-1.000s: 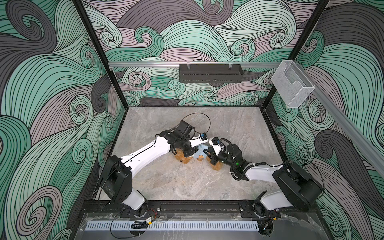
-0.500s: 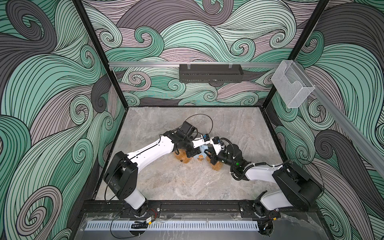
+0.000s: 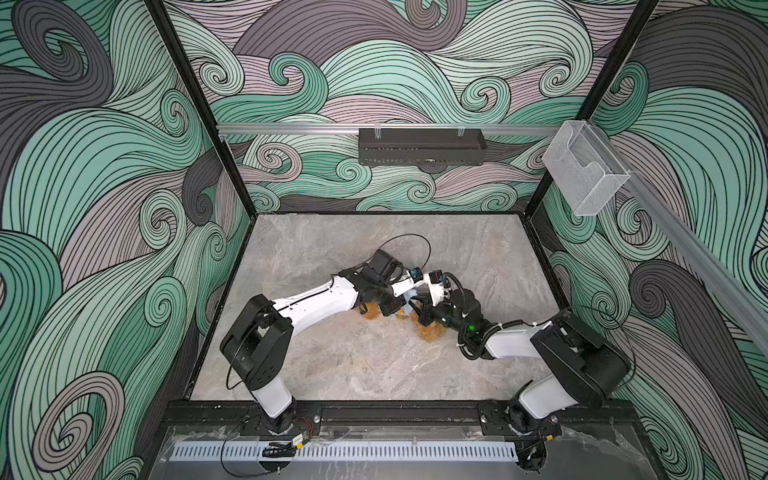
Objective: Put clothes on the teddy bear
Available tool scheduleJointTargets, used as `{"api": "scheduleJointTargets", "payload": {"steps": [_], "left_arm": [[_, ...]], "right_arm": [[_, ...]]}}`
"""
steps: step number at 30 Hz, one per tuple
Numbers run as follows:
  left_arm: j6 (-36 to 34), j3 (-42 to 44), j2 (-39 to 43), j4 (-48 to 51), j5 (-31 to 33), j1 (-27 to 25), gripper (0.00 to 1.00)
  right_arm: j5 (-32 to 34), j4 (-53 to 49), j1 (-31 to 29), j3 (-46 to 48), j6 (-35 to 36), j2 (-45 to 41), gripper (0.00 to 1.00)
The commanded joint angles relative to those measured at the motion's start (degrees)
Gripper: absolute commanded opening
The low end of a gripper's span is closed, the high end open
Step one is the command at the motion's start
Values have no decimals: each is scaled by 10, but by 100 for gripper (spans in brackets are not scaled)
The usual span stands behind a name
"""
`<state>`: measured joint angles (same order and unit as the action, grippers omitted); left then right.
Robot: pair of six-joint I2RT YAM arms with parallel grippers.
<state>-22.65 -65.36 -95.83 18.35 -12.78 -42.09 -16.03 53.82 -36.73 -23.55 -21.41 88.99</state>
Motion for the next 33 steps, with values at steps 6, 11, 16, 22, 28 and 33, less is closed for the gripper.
{"api": "scheduleJointTargets", "payload": {"steps": [6, 11, 16, 22, 28, 33], "left_arm": [[118, 104, 98, -137, -48, 34, 0], [192, 160, 193, -225, -96, 77, 0], [255, 194, 234, -298, -123, 105, 0], [265, 203, 239, -294, -99, 108, 0], [365, 243, 246, -376, -73, 117, 0], [402, 249, 244, -400, -66, 118, 0]], "right_arm": [[-4, 81, 30, 21, 3, -18, 0], [24, 56, 49, 33, 3, -12, 0], [23, 62, 49, 34, -3, 6, 0], [6, 77, 47, 36, 15, 13, 0], [-3, 88, 47, 40, 47, 12, 0], [-21, 94, 47, 30, 47, 25, 0]]}}
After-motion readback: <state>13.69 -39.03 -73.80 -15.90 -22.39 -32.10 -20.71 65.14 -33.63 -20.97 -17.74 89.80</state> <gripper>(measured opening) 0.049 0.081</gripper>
